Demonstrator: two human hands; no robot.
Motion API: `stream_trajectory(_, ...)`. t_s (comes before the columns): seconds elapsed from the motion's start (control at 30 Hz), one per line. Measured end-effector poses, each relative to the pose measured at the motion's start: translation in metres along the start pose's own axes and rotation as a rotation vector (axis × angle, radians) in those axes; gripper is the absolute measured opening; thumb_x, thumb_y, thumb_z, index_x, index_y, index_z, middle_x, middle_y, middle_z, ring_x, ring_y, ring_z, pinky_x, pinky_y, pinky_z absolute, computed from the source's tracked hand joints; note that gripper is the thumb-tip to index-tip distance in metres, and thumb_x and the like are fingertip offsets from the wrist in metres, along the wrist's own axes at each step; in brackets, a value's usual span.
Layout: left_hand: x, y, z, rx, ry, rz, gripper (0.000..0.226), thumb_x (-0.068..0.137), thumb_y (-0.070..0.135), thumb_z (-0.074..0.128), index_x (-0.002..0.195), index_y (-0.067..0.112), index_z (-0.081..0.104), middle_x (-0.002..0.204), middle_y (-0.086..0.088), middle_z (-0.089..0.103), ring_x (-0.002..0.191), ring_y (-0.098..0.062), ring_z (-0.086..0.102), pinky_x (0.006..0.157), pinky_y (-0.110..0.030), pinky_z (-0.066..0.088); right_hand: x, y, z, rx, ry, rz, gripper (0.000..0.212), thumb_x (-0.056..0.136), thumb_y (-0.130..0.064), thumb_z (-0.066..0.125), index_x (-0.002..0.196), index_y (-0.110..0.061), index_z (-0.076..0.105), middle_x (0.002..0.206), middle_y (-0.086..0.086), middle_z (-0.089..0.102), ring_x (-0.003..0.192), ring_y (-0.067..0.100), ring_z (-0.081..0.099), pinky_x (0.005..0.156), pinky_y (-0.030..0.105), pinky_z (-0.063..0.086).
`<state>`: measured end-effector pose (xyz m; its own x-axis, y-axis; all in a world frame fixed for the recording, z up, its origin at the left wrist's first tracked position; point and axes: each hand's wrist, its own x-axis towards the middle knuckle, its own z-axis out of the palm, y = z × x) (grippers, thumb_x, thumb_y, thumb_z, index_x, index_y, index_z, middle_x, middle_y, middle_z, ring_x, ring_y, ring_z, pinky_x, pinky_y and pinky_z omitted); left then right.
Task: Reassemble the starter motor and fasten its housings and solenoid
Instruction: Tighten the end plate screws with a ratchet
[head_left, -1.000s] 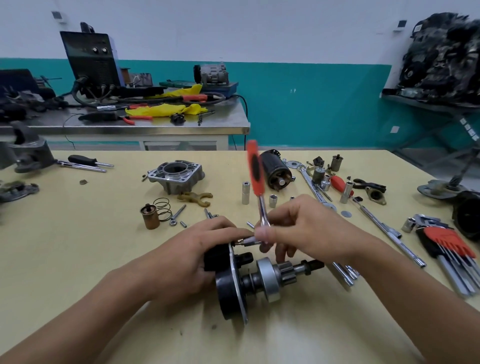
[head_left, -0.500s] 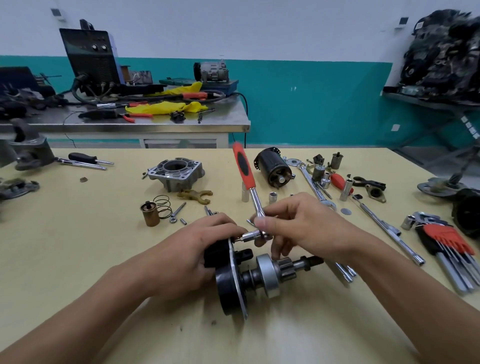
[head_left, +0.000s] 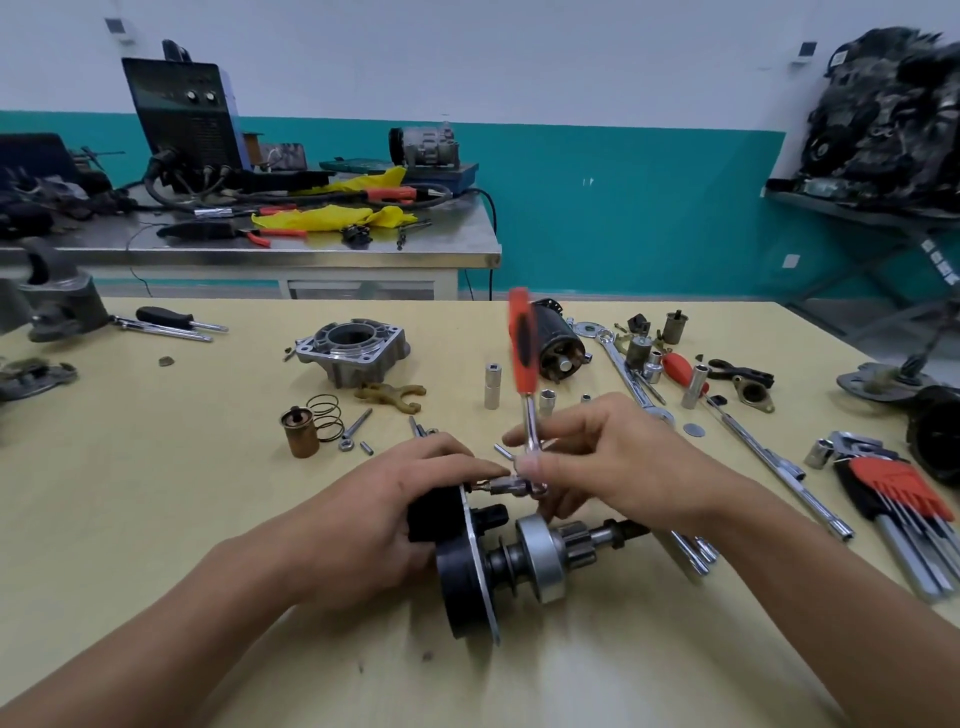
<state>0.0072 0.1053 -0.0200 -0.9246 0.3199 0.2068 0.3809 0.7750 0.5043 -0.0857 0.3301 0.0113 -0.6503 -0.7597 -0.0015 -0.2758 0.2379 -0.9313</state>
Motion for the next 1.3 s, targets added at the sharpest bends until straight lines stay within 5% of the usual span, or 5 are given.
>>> stream_trajectory(0.13,-0.001,-0.001,0.002,0.012,0.010,0.012,0.068,0.084,0.019,0.074,0.141,0.045,0.047,0.113,0.029,0.047,0.108,0.003,0.051,0.090,-0.011,0.039,0.008,-0.005,0.009,0.049,0.060,0.183,0.035,0.095,-0.041,0.062,0.087,-0.009,0.073,0.070,0.009,0.073,0.050,0.014,0.061,0.047,0.022,0.048)
stream_trajectory(0.43,-0.001,0.000,0.001,-0.009,0.010,-0.003,0.059,0.085,0.023,0.076,0.136,0.042,0.054,0.120,0.022,0.050,0.115,-0.003,0.053,0.097,-0.027,0.046,-0.007,-0.007,-0.005,-0.199,-0.033,-0.110,0.010,0.081,-0.010,0.080,0.090,-0.014,0.081,0.092,0.000,0.078,0.087,0.010,0.073,0.078,0.024,0.055)
stream_trajectory(0.73,-0.002,0.001,0.001,0.029,0.021,0.006,0.066,0.086,0.020,0.075,0.139,0.046,0.047,0.116,0.023,0.048,0.110,0.000,0.051,0.094,-0.019,0.043,0.010,-0.008,0.015,-0.022,0.143,0.111,0.028,0.093,-0.038,0.067,0.083,-0.014,0.077,0.069,0.004,0.075,0.057,0.021,0.072,0.050,0.021,0.053)
stream_trajectory(1.03,0.000,0.004,-0.001,0.024,0.009,0.001,0.050,0.085,0.028,0.077,0.130,0.038,0.057,0.121,0.024,0.049,0.115,0.001,0.051,0.098,-0.023,0.045,-0.004,-0.006,-0.005,-0.044,0.007,-0.077,0.015,0.070,-0.022,0.085,0.083,-0.028,0.082,0.092,-0.002,0.079,0.085,0.014,0.075,0.075,0.019,0.056)
stream_trajectory(1.3,-0.002,0.001,0.001,0.026,0.007,0.006,0.062,0.086,0.023,0.074,0.139,0.044,0.049,0.120,0.022,0.048,0.113,-0.002,0.051,0.097,-0.024,0.044,0.009,-0.005,0.005,0.053,0.074,0.058,0.017,0.087,-0.025,0.075,0.088,-0.008,0.076,0.068,0.004,0.074,0.061,0.021,0.072,0.055,0.023,0.056)
